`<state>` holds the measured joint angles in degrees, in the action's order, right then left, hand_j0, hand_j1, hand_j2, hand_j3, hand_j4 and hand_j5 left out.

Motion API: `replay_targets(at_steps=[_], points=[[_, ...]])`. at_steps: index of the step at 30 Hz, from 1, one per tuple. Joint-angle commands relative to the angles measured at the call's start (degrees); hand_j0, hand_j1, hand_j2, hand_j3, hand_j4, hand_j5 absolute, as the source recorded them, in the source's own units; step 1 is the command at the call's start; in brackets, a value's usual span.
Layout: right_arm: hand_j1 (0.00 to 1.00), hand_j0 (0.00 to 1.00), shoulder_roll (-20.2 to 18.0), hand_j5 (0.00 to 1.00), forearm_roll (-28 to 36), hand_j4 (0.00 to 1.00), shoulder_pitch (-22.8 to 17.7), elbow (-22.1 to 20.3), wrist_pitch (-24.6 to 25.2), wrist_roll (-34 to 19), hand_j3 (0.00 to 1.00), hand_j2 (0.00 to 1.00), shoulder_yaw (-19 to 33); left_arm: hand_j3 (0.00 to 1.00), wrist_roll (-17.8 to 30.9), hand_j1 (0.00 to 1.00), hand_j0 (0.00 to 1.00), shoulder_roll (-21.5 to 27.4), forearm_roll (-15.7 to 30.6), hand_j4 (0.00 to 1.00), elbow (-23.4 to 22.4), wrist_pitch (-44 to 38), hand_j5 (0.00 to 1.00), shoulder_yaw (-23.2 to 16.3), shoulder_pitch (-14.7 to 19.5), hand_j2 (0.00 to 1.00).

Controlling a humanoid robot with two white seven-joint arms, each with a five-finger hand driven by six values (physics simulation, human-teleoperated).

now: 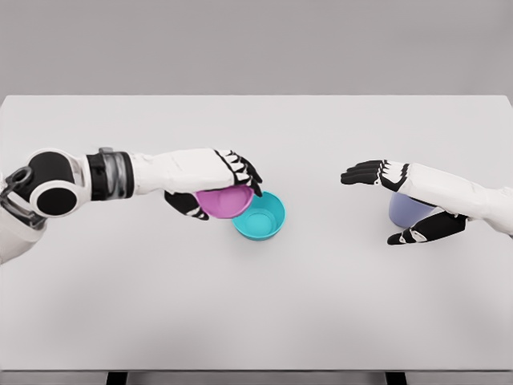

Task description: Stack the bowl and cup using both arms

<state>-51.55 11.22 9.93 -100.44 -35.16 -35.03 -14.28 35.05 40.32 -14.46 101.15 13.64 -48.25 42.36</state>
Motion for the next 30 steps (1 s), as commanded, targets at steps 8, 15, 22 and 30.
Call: replay_targets(at_steps=[8, 15, 22, 30], points=[[1.0, 1.0, -0.1, 1.0, 0.5, 1.0, -0.2, 0.0, 0.2, 0.0, 1.0, 1.0, -0.1, 0.69, 0.0, 0.69, 0.69, -3.3, -1.1, 0.69, 0.0, 0.3, 0.69, -1.3, 0.4, 0.69], [1.0, 1.0, -0.1, 1.0, 0.5, 1.0, -0.4, 0.0, 0.2, 0.0, 1.0, 1.0, -0.1, 0.69, 0.0, 0.69, 0.69, -6.3, -3.7, 0.69, -0.8, -0.5, 0.69, -2.3, 0.6, 0.69], [1.0, 1.0, -0.1, 1.0, 0.5, 1.0, -0.4, 0.0, 0.2, 0.0, 1.0, 1.0, -0.1, 0.7, 0.0, 0.7, 0.7, -7.2, -5.2, 0.7, -2.0, -1.3, 0.7, -3.2, 0.6, 0.7], [1.0, 1.0, -0.2, 1.0, 0.5, 1.0, -0.4, -0.1, 0.2, 0.0, 1.0, 1.0, -0.1, 0.7, 0.0, 0.7, 0.7, -8.7, -6.5, 0.7, -3.4, -2.2, 0.7, -3.3, 0.4, 0.7]])
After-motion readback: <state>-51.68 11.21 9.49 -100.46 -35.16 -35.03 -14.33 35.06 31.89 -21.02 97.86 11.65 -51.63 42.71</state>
